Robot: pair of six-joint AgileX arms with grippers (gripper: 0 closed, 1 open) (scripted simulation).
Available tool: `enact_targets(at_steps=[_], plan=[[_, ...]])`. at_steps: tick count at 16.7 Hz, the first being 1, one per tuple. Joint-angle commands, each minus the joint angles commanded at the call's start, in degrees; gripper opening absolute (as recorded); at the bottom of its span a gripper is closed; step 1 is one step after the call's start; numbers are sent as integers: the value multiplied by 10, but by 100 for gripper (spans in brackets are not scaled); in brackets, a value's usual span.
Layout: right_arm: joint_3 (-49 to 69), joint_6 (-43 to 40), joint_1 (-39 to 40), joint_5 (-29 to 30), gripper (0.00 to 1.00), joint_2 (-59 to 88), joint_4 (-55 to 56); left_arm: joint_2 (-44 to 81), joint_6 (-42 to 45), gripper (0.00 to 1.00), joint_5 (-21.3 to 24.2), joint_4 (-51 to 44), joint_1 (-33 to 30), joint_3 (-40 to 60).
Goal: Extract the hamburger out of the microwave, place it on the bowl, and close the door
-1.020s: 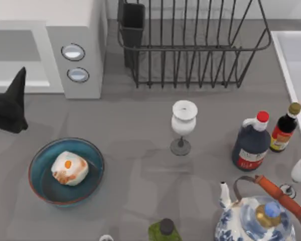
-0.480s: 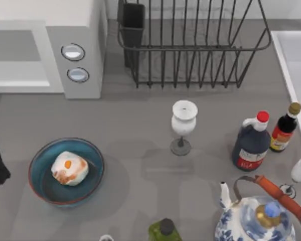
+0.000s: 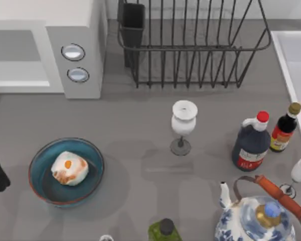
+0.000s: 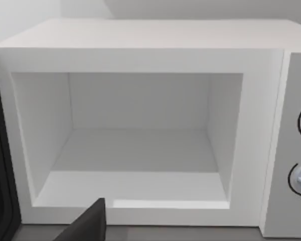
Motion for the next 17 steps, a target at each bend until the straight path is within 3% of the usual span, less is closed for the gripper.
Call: enact_targets(at_steps=[1,14,17], plan=[[0,0,0,0,100,0,0,0,0,100,0,0,0,0],[0,0,0,0,100,0,0,0,0,2,0,0,0,0],[0,0,0,0,100,0,0,0,0,0,0,0,0,0]])
